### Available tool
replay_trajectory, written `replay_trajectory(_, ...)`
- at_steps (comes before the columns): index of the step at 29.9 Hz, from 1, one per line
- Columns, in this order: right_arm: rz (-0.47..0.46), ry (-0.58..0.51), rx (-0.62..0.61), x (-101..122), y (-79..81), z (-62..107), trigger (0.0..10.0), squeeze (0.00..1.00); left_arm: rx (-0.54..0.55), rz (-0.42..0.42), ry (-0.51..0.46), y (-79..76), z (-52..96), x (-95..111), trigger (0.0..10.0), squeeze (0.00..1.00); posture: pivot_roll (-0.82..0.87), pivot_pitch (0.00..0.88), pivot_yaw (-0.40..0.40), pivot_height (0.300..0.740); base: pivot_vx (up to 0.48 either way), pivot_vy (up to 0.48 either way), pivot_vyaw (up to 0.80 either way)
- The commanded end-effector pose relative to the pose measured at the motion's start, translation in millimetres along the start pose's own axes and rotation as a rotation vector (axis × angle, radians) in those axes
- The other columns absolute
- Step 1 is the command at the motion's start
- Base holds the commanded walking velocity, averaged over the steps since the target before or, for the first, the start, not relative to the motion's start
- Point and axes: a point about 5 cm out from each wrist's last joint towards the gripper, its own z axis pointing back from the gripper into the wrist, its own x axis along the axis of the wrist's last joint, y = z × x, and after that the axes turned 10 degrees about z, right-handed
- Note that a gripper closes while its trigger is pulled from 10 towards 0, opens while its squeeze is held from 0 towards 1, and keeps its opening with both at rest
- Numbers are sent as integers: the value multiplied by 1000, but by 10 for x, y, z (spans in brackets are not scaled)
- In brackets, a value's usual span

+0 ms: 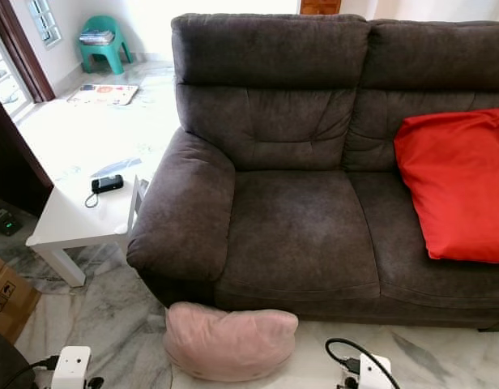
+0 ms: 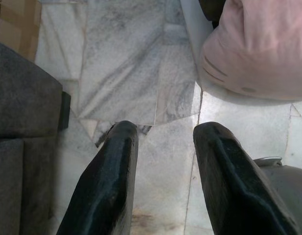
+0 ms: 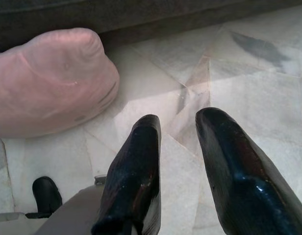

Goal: Move the pillow to the sofa from floor

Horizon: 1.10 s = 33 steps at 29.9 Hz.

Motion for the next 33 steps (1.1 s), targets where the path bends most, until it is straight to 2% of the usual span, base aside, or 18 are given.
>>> replay_trajectory(1,-11,-7,-7,1,-16,2,10000,0,8,18,-1,6,6,-17,10000,0,98,23,8,740,251,0,0)
replay_trajectory(10,-8,-4,-3,-3,-13,3,10000,0,3,6,-10,-3,-1,12,10000,0,101,12,7,740,265,0,0)
replay_trajectory(25,-19,7,-13,-14,-12,3,10000,0,-12,4,-15,-30,-3,18,10000,0,107,22,7,740,0,0,0)
replay_trajectory(33,-22,6,-10,-16,-14,4,10000,0,-8,24,-13,-25,4,-4,10000,0,110,28,5,740,0,0,-555)
